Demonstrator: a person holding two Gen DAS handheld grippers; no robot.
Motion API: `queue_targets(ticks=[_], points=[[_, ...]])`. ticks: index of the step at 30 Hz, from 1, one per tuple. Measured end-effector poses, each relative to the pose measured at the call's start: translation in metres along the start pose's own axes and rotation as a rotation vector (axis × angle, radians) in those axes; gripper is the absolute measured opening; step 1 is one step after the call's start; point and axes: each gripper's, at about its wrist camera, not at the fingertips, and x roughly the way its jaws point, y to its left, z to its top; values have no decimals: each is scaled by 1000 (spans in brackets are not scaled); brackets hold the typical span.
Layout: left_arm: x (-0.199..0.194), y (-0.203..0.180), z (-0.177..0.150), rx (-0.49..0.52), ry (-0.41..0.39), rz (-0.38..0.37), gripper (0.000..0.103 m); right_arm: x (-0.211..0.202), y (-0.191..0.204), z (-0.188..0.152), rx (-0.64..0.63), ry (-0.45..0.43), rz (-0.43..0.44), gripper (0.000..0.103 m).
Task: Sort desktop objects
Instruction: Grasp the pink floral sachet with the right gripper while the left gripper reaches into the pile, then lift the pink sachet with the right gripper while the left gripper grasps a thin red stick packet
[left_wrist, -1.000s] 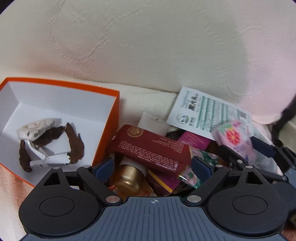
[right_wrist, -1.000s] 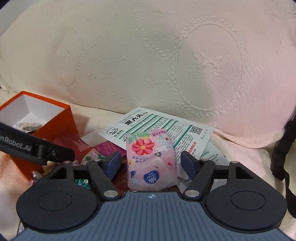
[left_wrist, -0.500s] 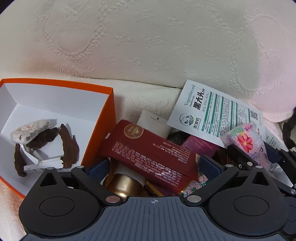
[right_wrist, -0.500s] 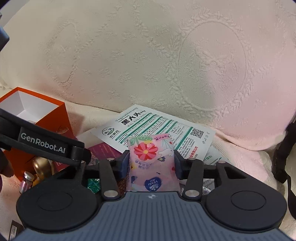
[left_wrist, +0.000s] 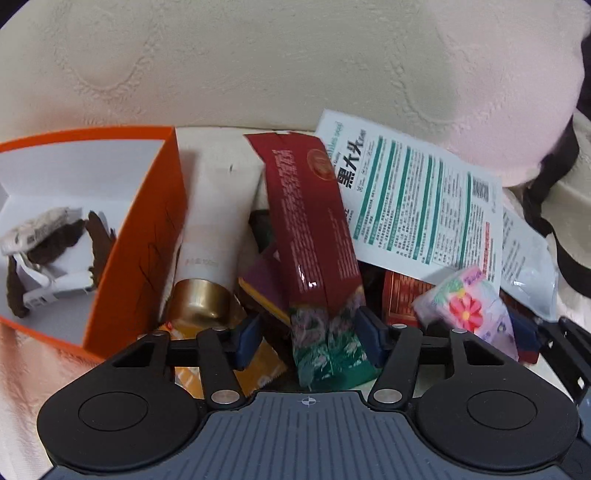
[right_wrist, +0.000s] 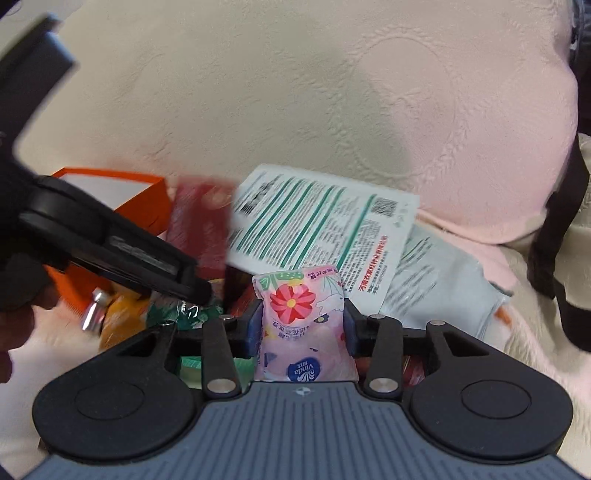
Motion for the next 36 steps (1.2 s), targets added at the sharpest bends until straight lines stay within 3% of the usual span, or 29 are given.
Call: queue_targets(ticks=[7, 12, 14, 16, 31, 36], points=[[0, 6, -2, -23, 7, -7, 64, -15, 18, -19, 32, -3, 31, 48], [3, -5, 0, -23, -9, -2, 48, -13, 24, -27, 75, -24, -23, 48], [-1, -6, -5, -5, -30, -5, 33, -12, 26, -30, 84, -27, -41, 48], [-6, -5, -10, 8, -36, -15, 28, -12, 26, -34, 112, -33, -51, 48], [-39, 4, -42, 83, -32, -46, 15, -13, 55, -30, 144, -34, -4, 48], [-54, 11, -51, 84, -36, -58, 6, -24, 64, -29, 147, -30, 23, 48]])
